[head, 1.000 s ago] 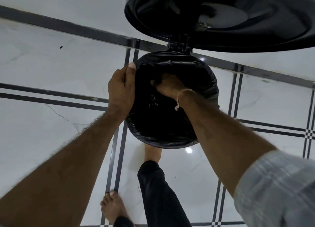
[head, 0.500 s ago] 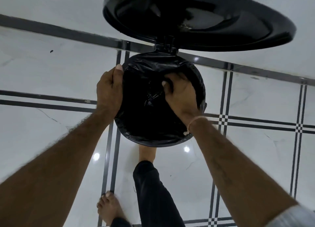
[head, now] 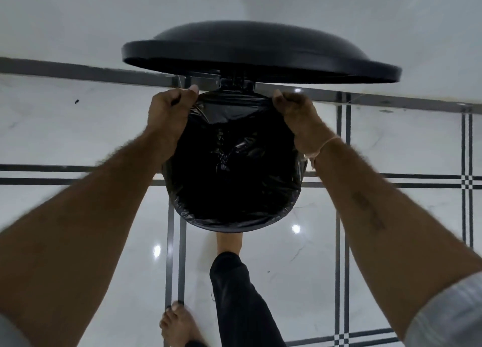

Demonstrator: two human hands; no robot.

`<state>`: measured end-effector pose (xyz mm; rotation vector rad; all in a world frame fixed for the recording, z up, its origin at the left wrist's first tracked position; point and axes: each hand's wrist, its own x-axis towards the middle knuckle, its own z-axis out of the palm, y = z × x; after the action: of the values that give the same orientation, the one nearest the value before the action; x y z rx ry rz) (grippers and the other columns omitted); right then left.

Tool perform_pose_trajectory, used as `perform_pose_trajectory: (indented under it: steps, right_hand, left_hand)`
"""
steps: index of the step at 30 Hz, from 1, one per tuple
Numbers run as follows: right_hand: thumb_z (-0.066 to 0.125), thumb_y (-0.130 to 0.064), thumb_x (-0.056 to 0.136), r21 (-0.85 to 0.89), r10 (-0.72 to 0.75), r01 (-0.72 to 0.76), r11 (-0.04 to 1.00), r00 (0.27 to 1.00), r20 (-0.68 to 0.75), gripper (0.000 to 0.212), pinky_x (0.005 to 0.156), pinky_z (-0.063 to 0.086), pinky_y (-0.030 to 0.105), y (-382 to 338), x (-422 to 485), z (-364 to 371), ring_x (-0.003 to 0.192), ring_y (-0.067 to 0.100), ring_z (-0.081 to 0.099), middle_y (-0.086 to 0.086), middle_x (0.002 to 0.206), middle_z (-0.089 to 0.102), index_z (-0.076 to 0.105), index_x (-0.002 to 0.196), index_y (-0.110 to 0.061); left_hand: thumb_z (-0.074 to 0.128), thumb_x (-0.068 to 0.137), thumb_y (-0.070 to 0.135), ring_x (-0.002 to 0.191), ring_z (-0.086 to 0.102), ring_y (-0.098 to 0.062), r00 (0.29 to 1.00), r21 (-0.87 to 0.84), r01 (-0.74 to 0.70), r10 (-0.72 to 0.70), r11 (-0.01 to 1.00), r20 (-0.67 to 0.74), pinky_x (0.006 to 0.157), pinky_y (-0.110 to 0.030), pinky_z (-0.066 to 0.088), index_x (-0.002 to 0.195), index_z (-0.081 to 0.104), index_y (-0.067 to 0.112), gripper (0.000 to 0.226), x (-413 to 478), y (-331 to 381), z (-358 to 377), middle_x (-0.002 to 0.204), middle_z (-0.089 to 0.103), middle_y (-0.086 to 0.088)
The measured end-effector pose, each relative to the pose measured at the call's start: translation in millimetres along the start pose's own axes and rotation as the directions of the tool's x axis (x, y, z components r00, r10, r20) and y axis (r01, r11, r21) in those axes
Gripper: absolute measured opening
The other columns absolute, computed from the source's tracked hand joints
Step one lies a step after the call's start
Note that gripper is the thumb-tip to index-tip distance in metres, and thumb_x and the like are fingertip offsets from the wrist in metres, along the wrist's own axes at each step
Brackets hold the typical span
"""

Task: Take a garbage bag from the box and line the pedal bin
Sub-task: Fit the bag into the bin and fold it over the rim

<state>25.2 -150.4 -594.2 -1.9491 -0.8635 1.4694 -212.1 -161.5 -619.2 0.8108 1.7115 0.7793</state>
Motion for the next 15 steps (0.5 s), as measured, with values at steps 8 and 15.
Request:
perform_pose_trajectory:
  steps: [8,15]
  right_hand:
    - [0.060,-0.028,0.104,-0.044,-0.053,0.055,0.998,0.998,0.025,0.024,0.053,0.055,0.020,1.8,14.6,0.6,0.051,0.000,0.064,-0.002,0.071,0.066,0.065,0.095,-0.007]
    - [0.067,-0.077,0.076,-0.269,-0.080,0.055,0.962,0.993,-0.083,0.059,0.077,0.060,0.038,11.9,4.6,-12.0,0.073,0.021,0.069,0.000,0.072,0.070,0.063,0.066,-0.019]
  left_hand:
    - [0.061,0.100,0.044,0.076,0.060,-0.015,0.999,-0.026,-0.043,0.043,0.999,0.025,0.075,-0.033,0.053,0.080,0.064,0.019,0.033,-1.3,2.4,-1.4,0.079,0.061,-0.003]
    - [0.057,0.098,0.053,0.070,0.059,-0.015,0.993,0.126,-0.116,0.116,0.985,0.010,0.070,-0.035,0.051,0.088,0.065,0.008,0.047,-9.7,-16.9,-14.4,0.073,0.063,0.002]
